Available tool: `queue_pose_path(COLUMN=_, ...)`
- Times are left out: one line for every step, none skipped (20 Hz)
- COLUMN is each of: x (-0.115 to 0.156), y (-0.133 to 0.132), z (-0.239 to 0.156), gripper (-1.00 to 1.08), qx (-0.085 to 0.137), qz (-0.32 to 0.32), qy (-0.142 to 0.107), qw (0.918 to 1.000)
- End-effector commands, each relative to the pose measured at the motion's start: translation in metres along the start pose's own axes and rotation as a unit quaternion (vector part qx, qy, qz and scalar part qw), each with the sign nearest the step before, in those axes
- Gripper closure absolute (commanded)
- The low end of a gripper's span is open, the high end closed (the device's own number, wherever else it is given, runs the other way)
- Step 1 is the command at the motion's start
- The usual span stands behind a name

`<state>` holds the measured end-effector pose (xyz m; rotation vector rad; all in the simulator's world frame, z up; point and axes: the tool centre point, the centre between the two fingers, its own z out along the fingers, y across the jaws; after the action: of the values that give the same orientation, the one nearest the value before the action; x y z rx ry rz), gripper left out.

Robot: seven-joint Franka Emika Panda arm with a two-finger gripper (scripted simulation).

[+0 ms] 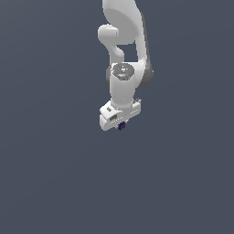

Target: Pick up the object and move it to a goal position.

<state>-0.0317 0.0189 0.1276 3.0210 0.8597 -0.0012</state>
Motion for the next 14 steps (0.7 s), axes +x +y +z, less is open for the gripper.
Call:
queue_pose_path(x=0.010, y=-0.013, z=-0.027, gripper=1.08, qx=0.000, qz=0.000, qy=0.000, qw=1.0000)
queue_pose_path(x=0.014, y=-0.018, z=-0.038, gripper=1.08, qx=0.000, qz=0.000, qy=0.000, qw=1.0000)
queue_pose_path(x=0.018, y=-0.023, z=-0.049, gripper=1.08, qx=0.000, qz=0.000, qy=0.000, qw=1.0000)
queue_pose_path(x=0.022, y=-0.028, z=-0.060, gripper=1.08, qx=0.000, qz=0.000, qy=0.000, qw=1.0000)
queue_pose_path(x=0.026, y=-0.034, z=-0.071, gripper=1.08, qx=0.000, qz=0.000, qy=0.000, qw=1.0000)
queue_pose_path(x=0.030, y=-0.039, z=-0.081, gripper=1.08, qx=0.000, qz=0.000, qy=0.000, qw=1.0000)
queue_pose_path(x=0.034, y=-0.044, z=-0.092, gripper=1.08, qx=0.000, qz=0.000, qy=0.000, qw=1.0000)
queue_pose_path(x=0.038, y=-0.048, z=-0.103, gripper=1.08, qx=0.000, qz=0.000, qy=0.000, qw=1.0000)
queue_pose_path(x=0.042, y=-0.053, z=-0.113, gripper=1.08, qx=0.000, qz=0.000, qy=0.000, qw=1.0000)
queue_pose_path(x=0.046, y=-0.058, z=-0.124, gripper=1.08, qx=0.000, qz=0.000, qy=0.000, qw=1.0000)
queue_pose_path(x=0.050, y=-0.063, z=-0.134, gripper=1.08, qx=0.000, qz=0.000, qy=0.000, qw=1.0000)
queue_pose_path(x=0.054, y=-0.068, z=-0.144, gripper=1.08, qx=0.000, qz=0.000, qy=0.000, qw=1.0000)
queue_pose_path(x=0.058, y=-0.072, z=-0.154, gripper=1.08, qx=0.000, qz=0.000, qy=0.000, qw=1.0000)
queue_pose_path(x=0.062, y=-0.077, z=-0.164, gripper=1.08, qx=0.000, qz=0.000, qy=0.000, qw=1.0000)
